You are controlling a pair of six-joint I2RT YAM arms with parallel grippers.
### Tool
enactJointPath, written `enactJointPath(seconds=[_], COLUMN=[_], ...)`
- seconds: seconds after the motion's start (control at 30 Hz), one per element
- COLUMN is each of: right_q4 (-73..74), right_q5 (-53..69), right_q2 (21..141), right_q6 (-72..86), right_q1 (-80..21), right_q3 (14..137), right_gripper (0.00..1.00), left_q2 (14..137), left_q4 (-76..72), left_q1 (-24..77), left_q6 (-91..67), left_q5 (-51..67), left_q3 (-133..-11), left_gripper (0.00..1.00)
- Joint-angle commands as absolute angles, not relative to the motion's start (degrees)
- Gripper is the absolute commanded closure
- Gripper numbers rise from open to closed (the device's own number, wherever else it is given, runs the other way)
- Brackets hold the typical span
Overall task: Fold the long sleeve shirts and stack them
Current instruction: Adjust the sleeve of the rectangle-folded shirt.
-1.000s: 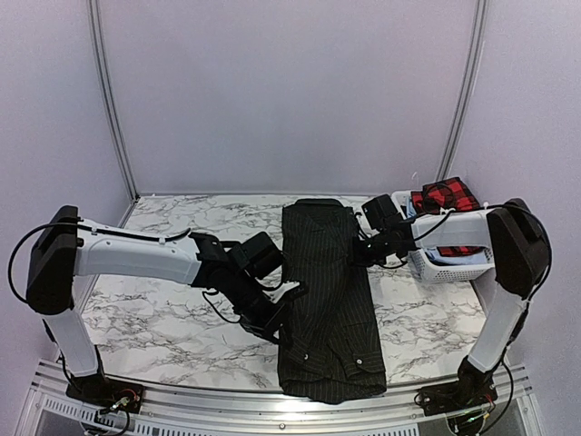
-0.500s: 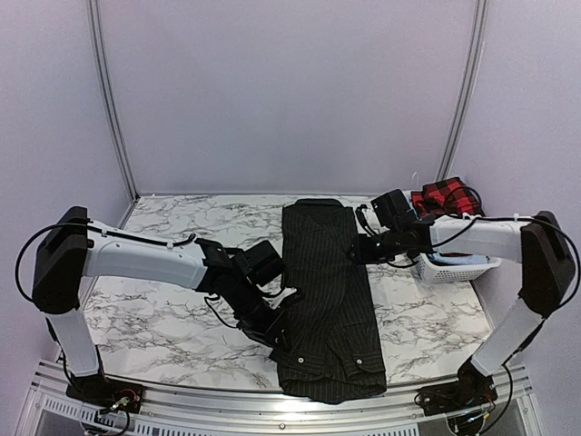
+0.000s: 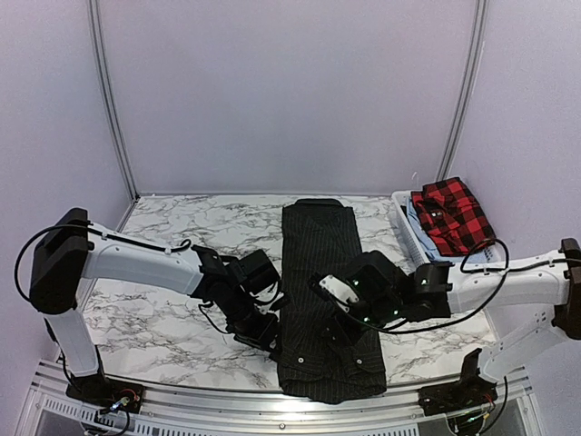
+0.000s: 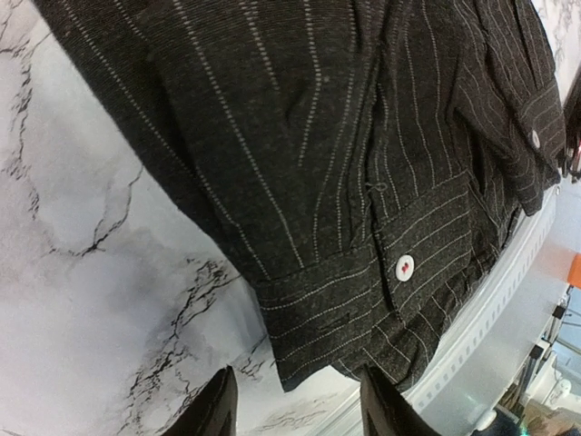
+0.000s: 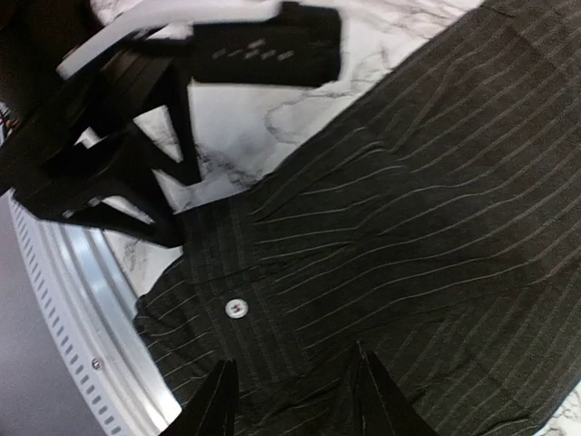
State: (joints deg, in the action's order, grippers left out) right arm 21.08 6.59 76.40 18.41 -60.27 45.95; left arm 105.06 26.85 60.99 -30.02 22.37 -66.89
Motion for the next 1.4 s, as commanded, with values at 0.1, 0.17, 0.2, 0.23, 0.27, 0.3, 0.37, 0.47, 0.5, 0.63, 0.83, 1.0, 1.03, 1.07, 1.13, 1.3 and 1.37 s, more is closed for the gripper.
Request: enactJointPath(seconds=[0.1,0.17,0.2,0.23,0.27,0.3,0.37,0.47,0.5,0.63,0.83,1.0,1.03,1.07,1.13,1.3,1.37], right_q4=[21.3,22.4,22.8,23.1,23.2,23.2,23.2,23.2,23.5,25.0,26.8,27.5,27.8,28.1,29.0,30.8,31.6], right_q5=[3.6,2.2,1.6,1.3,1.2,1.2,1.2,0.4,0.3,-4.7,-8.2,-9.0,-9.4,-9.7,-10.5,-11.5,-11.9], right_q2=[81.6,84.0,84.7,85.4,85.8,86.0,86.4,87.2,87.7,89.3,91.9,92.6,92.4,92.1,91.5,89.7,89.4], right_q6=[19.6,19.3,19.3,19.2,19.3,19.4,19.7,20.0,20.1,21.0,21.9,22.6,22.7,22.7,22.7,22.8,22.8], right_q1=[-71.3,-73.4,-74.2,-74.7,-75.3,-75.7,-76.4,-76.6,-76.8,-77.3,-78.2,-78.8,-78.8,-78.8,-78.8,-78.8,-78.8], right_q3=[47.1,47.8,48.1,48.3,48.3,48.5,48.6,48.8,49.0,49.9,50.6,51.3,51.5,51.9,52.8,54.4,55.0], right_gripper=[0.62,0.63,0.63,0.63,0.63,0.63,0.63,0.63,0.63,0.63,0.63,0.67,0.68,0.70,0.75,0.87,0.91], left_q2=[103.2,104.0,104.2,104.3,104.4,104.6,105.0,105.6,105.7,106.0,106.5,106.7,106.8,106.7,106.7,106.2,106.1], left_q4=[23.6,22.9,22.7,22.4,22.2,22.0,21.4,20.6,20.6,20.1,19.9,19.9,19.9,19.9,19.9,19.9,19.9], left_q1=[60.2,60.1,60.1,60.0,60.0,59.8,59.7,59.7,59.7,59.6,59.6,59.5,59.5,59.4,59.4,59.4,59.4], left_q6=[-31.7,-32.0,-32.0,-32.0,-32.1,-32.1,-32.2,-32.2,-32.2,-32.2,-31.7,-31.5,-31.4,-31.4,-31.4,-31.1,-31.0], left_q5=[23.3,24.1,24.4,24.6,24.9,25.1,26.4,27.5,27.8,29.1,30.6,31.4,31.5,31.7,32.2,33.7,34.3], left_q3=[-65.2,-65.1,-65.1,-65.0,-64.9,-64.8,-64.8,-65.1,-65.2,-65.4,-65.4,-65.5,-65.5,-65.6,-65.7,-65.9,-66.1], left_gripper=[0.48,0.49,0.49,0.49,0.49,0.50,0.52,0.55,0.57,0.65,0.73,0.85,0.87,0.90,0.94,0.96,0.97])
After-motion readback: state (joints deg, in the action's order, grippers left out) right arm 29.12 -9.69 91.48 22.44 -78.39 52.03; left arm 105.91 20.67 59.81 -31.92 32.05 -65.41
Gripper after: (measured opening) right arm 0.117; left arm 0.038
